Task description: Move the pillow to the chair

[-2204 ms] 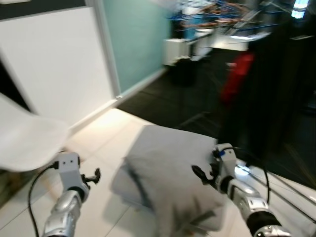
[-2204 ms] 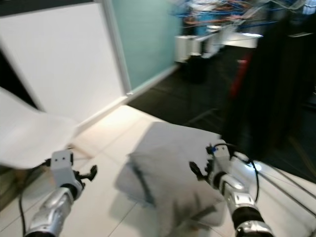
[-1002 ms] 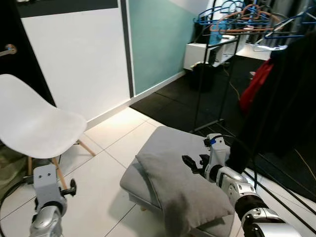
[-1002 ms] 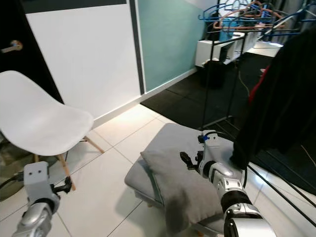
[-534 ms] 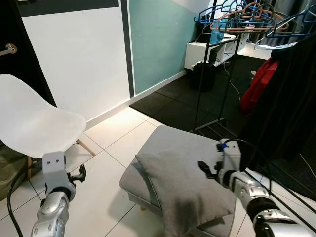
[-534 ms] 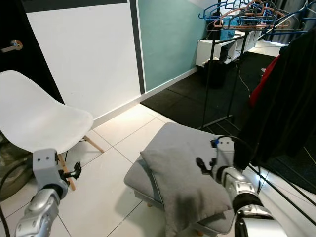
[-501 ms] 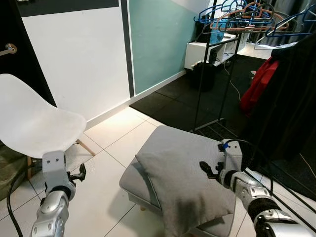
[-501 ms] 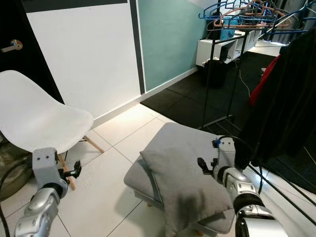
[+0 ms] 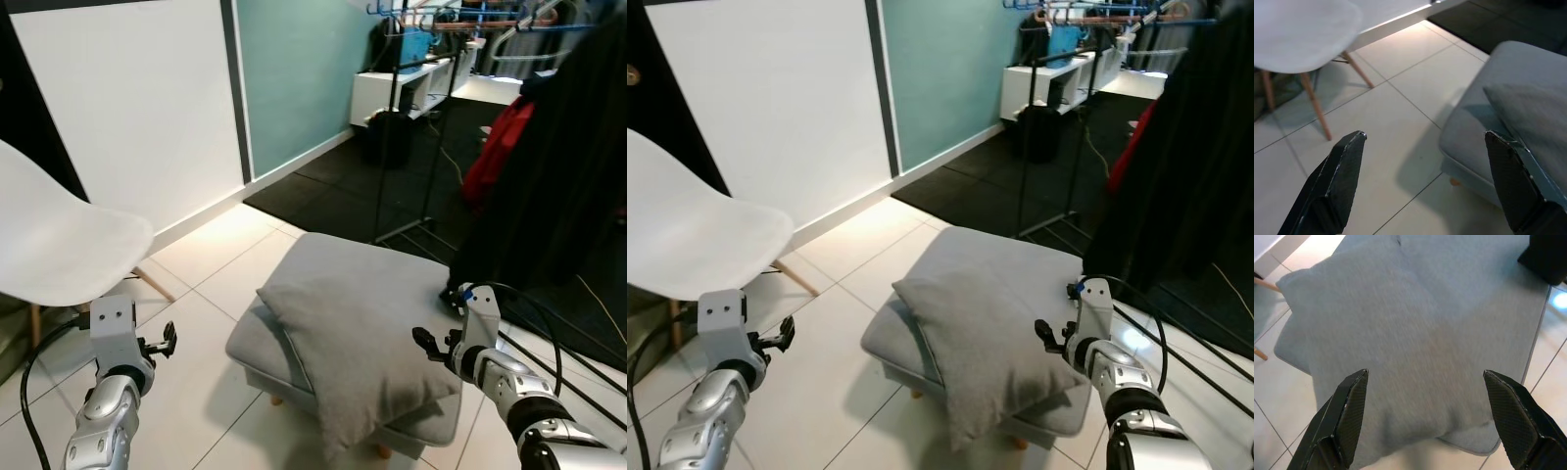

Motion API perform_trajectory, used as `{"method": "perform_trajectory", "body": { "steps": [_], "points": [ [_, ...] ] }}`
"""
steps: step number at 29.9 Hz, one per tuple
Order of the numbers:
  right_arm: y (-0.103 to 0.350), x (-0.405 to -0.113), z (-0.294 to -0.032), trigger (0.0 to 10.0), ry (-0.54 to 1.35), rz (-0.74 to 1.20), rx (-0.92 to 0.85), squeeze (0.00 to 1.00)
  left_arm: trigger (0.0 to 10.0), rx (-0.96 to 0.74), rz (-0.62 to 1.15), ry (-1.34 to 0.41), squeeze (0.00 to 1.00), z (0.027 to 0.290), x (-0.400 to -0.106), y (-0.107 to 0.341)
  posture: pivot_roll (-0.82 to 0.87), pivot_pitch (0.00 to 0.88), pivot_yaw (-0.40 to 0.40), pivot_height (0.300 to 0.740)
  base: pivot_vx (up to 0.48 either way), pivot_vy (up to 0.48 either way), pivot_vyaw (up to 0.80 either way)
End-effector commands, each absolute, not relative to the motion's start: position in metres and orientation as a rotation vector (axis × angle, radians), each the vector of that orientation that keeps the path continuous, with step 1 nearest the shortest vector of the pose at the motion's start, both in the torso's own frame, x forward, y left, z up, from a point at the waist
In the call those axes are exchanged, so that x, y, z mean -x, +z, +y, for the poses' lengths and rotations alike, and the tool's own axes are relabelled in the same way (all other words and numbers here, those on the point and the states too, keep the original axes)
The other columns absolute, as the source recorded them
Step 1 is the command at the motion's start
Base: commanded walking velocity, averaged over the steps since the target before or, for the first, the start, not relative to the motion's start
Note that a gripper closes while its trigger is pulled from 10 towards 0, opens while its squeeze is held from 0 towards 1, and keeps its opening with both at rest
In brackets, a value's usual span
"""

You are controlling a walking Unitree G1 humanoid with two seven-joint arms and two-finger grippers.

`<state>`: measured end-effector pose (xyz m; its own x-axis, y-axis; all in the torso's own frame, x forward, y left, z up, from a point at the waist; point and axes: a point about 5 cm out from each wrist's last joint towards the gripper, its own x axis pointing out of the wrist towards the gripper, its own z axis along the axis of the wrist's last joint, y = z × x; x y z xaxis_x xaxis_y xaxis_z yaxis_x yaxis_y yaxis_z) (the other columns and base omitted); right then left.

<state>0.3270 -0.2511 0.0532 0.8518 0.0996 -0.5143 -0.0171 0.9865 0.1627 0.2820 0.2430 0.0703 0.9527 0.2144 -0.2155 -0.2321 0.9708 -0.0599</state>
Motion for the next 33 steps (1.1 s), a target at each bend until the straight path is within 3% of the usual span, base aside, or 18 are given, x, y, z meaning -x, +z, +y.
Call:
{"method": "perform_trajectory", "body": {
  "steps": [1,13,21,25,29,33],
  "points": [
    [0.049,-0.325,-0.250,10.0,0.073,0.570,-0.174,0.00,10.0,0.099,0.236,0.222,0.00,0.242,-0.280,0.064,-0.15,0.000,-0.011,0.589,0.000,0.000,0.00],
    [0.052,-0.321,-0.262,10.0,0.063,0.616,-0.248,0.00,10.0,0.101,0.230,0.193,0.00,0.237,-0.284,0.066,-0.16,0.000,-0.010,0.549,0.000,0.000,0.00],
    [0.047,-0.302,-0.278,10.0,0.051,0.746,-0.537,0.00,10.0,0.097,0.215,0.187,0.00,0.238,-0.285,0.072,-0.17,0.045,-0.010,0.519,0.000,0.000,0.00],
    [0.051,-0.300,-0.287,10.0,0.010,0.711,-0.649,0.00,10.0,0.088,0.204,0.189,0.00,0.241,-0.287,0.076,-0.18,0.056,-0.009,0.504,0.000,0.000,0.00],
    [0.053,-0.301,-0.285,10.0,0.010,0.690,-0.711,0.00,10.0,0.097,0.193,0.199,0.00,0.243,-0.288,0.079,-0.18,0.065,-0.004,0.494,0.000,0.000,0.00],
    [0.046,-0.306,-0.256,10.0,0.104,0.677,-0.834,0.00,10.0,0.103,0.180,0.202,0.00,0.244,-0.288,0.083,-0.17,0.062,0.003,0.474,0.000,0.000,0.00]
  ]
}}
